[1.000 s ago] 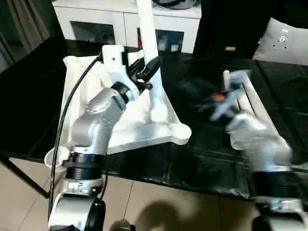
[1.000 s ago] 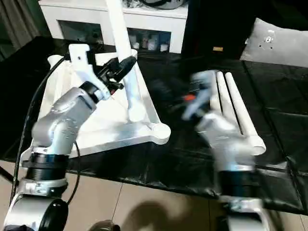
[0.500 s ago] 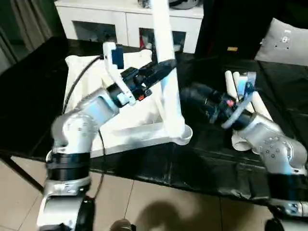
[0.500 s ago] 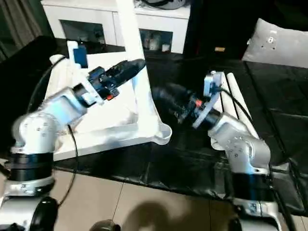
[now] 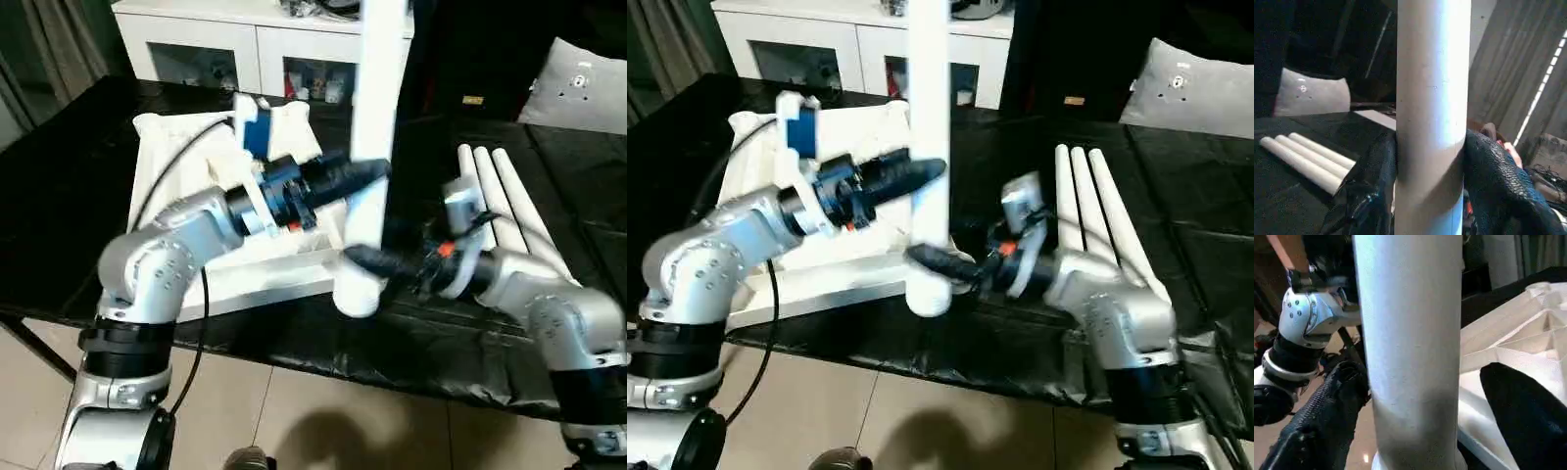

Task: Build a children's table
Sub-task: Pick table leg

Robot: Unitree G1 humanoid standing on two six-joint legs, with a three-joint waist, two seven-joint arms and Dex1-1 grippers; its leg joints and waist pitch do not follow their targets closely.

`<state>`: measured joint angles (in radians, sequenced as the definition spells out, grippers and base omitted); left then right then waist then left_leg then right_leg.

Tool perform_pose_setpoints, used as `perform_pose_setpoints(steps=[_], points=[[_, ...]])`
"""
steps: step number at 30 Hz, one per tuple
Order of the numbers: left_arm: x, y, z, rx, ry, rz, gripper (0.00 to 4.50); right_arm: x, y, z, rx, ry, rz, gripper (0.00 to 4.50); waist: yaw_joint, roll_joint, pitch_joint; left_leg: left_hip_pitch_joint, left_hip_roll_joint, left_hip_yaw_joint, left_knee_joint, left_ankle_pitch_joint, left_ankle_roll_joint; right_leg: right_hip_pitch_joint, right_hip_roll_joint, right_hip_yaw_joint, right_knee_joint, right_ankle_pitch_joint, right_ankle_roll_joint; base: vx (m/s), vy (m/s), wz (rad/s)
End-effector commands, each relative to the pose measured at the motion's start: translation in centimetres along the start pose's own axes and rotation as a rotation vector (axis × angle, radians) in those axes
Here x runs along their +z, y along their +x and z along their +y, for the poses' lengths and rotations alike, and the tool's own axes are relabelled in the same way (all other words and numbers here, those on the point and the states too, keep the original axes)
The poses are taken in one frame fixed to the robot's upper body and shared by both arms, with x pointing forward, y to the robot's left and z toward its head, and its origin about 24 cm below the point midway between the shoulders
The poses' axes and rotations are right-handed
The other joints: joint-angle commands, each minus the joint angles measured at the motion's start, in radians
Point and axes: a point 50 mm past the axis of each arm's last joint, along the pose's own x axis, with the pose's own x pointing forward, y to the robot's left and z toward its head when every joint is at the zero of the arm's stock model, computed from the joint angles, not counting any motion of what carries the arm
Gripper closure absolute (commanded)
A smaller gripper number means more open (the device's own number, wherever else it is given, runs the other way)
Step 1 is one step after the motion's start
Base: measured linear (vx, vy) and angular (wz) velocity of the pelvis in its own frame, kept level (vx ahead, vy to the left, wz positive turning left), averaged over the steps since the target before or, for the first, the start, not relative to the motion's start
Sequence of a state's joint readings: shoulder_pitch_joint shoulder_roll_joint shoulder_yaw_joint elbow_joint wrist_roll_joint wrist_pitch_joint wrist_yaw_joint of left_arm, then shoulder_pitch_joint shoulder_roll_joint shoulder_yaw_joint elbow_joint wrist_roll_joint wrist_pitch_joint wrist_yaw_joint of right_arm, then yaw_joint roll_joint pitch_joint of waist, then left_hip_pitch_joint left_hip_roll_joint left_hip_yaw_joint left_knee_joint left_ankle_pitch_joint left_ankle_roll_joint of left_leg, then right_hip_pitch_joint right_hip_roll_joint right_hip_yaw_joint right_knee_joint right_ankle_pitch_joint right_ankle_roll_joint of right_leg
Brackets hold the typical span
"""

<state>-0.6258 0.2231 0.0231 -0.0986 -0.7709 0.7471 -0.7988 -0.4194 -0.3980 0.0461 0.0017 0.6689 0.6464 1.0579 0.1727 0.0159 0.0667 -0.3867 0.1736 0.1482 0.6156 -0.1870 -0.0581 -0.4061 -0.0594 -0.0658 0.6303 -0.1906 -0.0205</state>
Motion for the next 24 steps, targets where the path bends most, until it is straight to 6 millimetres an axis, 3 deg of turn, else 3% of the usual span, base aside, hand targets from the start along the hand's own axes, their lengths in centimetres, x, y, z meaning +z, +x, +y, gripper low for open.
perform_pose_setpoints(steps=[1, 14, 16, 20, 22, 24], points=[[0.3, 0.1, -0.5, -0.029, 0.027, -0.004, 2.71, -0.1, 0.0, 0.5, 0.025, -0.017, 0.020, 0.93, 0.003, -0.010, -0.078, 0.008, 0.050, -0.009, -0.072, -0.110, 0.015, 0.056, -0.087, 0.050, -0.077, -0.219, -0.163, 0.000, 0.000, 0.00], [-0.3, -0.1, 0.1, 0.029, 0.048, 0.015, 2.71, -0.8, 0.3, 0.3, 0.026, -0.011, 0.049, 2.04, 0.003, -0.016, -0.079, 0.008, 0.049, -0.008, -0.070, -0.095, 0.021, 0.056, -0.087, 0.051, -0.075, -0.218, -0.156, 0.000, 0.000, 0.00], [-0.4, -0.1, 0.1, 0.038, 0.049, 0.016, 2.71, -0.9, 0.4, 0.3, 0.024, -0.011, 0.053, 2.25, 0.001, -0.026, -0.078, 0.007, 0.049, -0.006, -0.070, -0.095, 0.023, 0.057, -0.087, 0.051, -0.077, -0.225, -0.152, 0.000, 0.000, 0.00], [-0.9, -0.2, 0.4, 0.079, 0.048, 0.016, 2.71, -0.9, 0.6, 0.3, 0.035, -0.003, 0.059, 2.48, 0.000, -0.027, -0.078, 0.008, 0.050, -0.005, -0.070, -0.083, 0.025, 0.055, -0.087, 0.050, -0.076, -0.231, -0.145, 0.000, 0.000, 0.00], [-1.0, -0.2, 0.4, 0.089, 0.046, 0.013, 2.72, -0.9, 0.6, 0.3, 0.036, -0.002, 0.062, 2.53, -0.004, -0.038, -0.078, 0.009, 0.051, -0.004, -0.071, -0.086, 0.022, 0.055, -0.087, 0.051, -0.077, -0.229, -0.141, 0.000, 0.000, 0.00], [-1.1, -0.3, 0.5, 0.104, 0.043, 0.004, 2.72, -1.0, 0.7, 0.3, 0.034, -0.002, 0.065, 2.54, -0.005, -0.037, -0.077, 0.010, 0.051, -0.005, -0.072, -0.094, 0.017, 0.054, -0.087, 0.051, -0.077, -0.232, -0.141, 0.000, 0.000, 0.00]])
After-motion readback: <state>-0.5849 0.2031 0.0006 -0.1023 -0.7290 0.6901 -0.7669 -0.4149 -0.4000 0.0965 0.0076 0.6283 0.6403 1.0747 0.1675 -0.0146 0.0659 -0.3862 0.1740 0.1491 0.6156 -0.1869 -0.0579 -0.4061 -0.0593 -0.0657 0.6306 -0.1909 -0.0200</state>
